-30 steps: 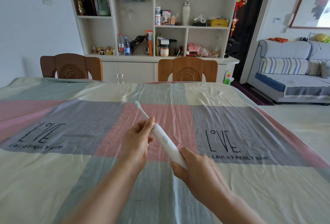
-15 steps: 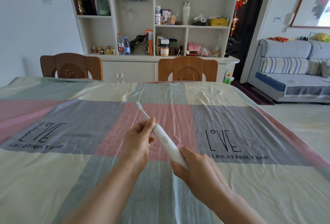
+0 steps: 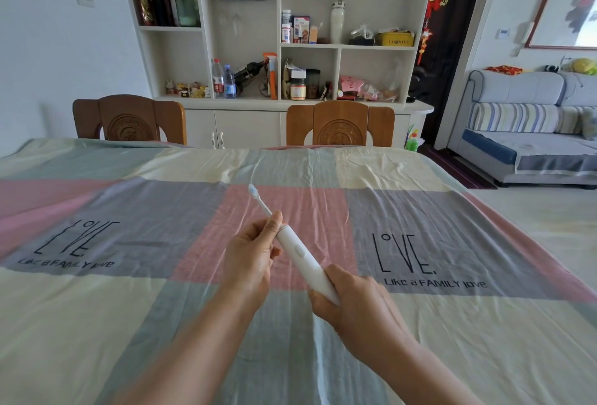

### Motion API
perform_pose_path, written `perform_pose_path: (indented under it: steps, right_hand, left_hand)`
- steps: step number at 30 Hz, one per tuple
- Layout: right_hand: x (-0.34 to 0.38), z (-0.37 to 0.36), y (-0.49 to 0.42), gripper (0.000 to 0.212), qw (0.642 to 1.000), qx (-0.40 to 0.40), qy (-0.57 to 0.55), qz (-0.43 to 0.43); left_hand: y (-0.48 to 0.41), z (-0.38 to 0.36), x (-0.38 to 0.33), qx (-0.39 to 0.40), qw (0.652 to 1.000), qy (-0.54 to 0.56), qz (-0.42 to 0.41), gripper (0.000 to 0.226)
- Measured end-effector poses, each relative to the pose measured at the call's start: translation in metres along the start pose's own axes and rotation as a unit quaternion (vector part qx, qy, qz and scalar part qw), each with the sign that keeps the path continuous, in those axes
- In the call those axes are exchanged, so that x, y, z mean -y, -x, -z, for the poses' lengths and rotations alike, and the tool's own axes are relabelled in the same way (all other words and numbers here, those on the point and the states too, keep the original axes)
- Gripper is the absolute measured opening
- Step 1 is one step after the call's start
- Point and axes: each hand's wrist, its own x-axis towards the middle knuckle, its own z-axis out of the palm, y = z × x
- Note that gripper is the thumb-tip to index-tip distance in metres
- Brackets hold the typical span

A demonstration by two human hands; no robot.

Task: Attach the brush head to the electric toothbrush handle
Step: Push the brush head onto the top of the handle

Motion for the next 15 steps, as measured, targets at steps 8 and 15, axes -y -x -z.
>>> perform_pose_path:
  steps: [8, 15]
  right_hand:
    - [-0.0011, -0.0007, 0.0009, 0.026, 1.0, 0.003, 0.004, -0.007]
    - [0.0001, -0.0046, -0.0007, 0.032, 0.999, -0.008, -0.027, -0.028]
  left_hand:
    - [-0.002, 0.0024, 0.0047, -0.017, 0.999, -0.043, 0.008, 0.03]
    - [0.0029, 0.0001, 0.0005, -0.012, 0.995, -0.103, 0.005, 0.019]
